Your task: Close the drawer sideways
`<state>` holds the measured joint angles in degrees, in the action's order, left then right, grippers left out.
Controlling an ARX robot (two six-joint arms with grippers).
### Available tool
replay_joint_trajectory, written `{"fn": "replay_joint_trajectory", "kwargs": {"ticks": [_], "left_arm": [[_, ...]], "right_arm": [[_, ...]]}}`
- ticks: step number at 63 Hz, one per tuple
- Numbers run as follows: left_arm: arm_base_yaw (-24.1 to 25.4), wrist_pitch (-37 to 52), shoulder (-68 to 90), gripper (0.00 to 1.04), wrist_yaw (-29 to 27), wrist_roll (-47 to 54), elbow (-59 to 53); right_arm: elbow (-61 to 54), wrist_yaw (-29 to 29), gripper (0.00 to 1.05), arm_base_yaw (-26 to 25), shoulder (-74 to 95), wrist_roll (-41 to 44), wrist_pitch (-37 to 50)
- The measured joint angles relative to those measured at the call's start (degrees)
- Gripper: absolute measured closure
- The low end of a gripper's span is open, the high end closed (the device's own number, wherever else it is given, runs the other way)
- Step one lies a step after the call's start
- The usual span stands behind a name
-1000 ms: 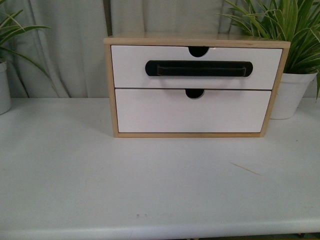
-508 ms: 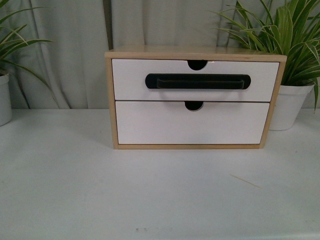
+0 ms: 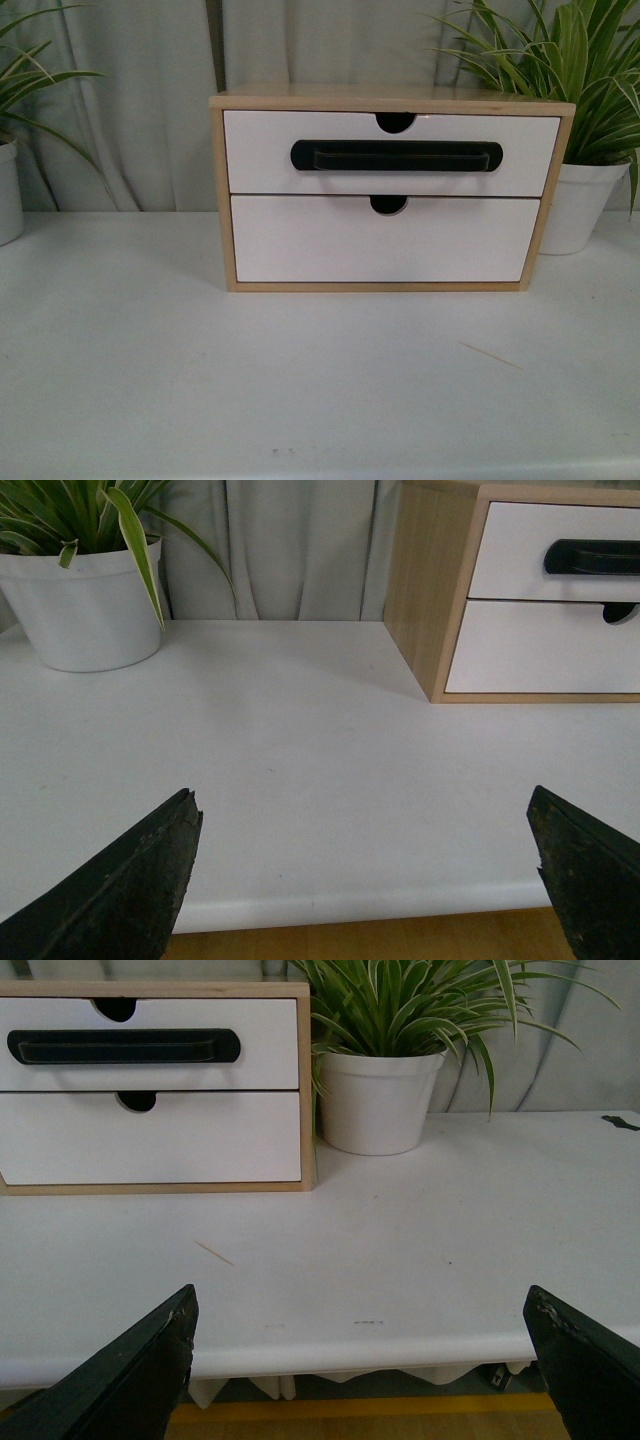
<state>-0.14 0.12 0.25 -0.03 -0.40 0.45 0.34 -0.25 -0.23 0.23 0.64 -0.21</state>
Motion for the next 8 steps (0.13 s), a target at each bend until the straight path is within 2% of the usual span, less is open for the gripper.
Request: {"fn": "replay_joint_trajectory", "kwargs": {"ticks": [8], "left_arm": [[0.0, 0.0, 0.0, 0.06, 0.0, 0.0, 0.0]], "right_arm": [[0.0, 0.0, 0.09, 0.0, 0.0, 0.0, 0.0]]}}
